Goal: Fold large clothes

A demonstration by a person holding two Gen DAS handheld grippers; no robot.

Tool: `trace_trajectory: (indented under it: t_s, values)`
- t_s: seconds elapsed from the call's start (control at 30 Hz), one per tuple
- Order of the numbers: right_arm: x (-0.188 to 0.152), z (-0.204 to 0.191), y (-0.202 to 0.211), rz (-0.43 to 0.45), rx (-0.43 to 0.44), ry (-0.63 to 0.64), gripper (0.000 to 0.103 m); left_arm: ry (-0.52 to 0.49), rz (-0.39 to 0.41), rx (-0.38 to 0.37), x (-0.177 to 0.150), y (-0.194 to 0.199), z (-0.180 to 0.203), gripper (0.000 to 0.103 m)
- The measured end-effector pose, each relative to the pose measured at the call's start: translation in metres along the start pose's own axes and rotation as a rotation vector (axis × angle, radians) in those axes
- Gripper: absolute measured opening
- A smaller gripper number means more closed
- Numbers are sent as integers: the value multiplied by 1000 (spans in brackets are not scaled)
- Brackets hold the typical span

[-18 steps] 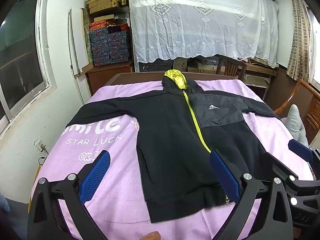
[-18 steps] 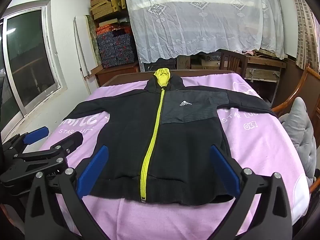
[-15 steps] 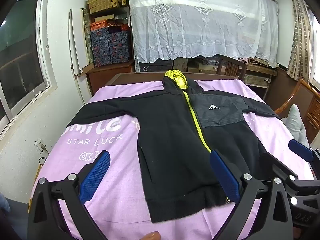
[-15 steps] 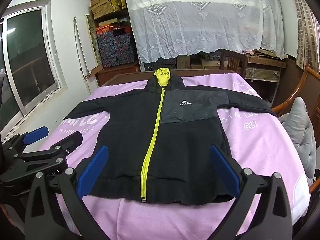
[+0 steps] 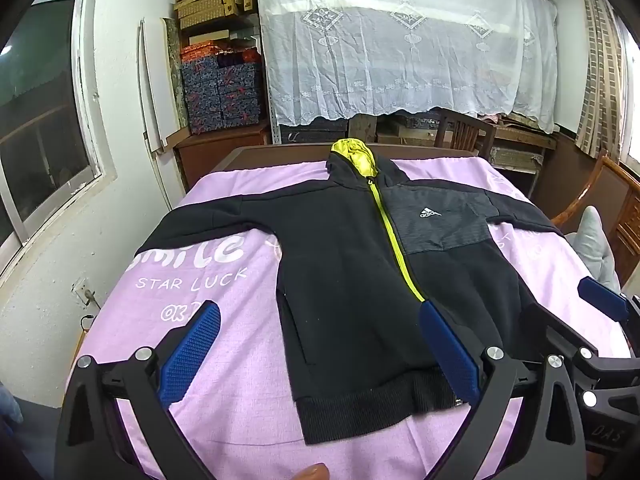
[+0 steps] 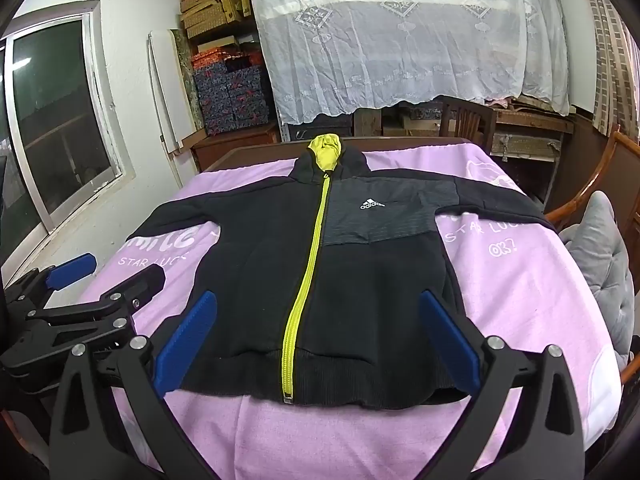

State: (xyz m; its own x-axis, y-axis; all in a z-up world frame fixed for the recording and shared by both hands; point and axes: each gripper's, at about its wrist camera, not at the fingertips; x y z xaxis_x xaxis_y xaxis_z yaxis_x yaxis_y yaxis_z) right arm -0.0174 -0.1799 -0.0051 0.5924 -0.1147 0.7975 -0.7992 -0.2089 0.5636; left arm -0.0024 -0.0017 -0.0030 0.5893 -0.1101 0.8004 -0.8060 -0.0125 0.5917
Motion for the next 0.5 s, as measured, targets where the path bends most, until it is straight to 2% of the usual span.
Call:
trace_trajectory:
  t_s: [0.5]
  values:
    - [0, 2, 0, -4, 3, -4, 99, -2, -2, 2, 0, 0, 1, 100]
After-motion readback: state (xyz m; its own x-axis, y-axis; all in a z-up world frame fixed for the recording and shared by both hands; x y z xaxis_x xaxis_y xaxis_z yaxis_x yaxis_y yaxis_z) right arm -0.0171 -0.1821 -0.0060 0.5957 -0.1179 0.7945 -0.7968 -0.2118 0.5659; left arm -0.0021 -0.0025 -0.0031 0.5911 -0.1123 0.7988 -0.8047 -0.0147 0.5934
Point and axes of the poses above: each gripper's, at about its wrist camera, not at the fingertips, and y roughly against the way its jaws point, z to its right, x to its top, and after that the axes turned 4 degrees about -y, right-handed
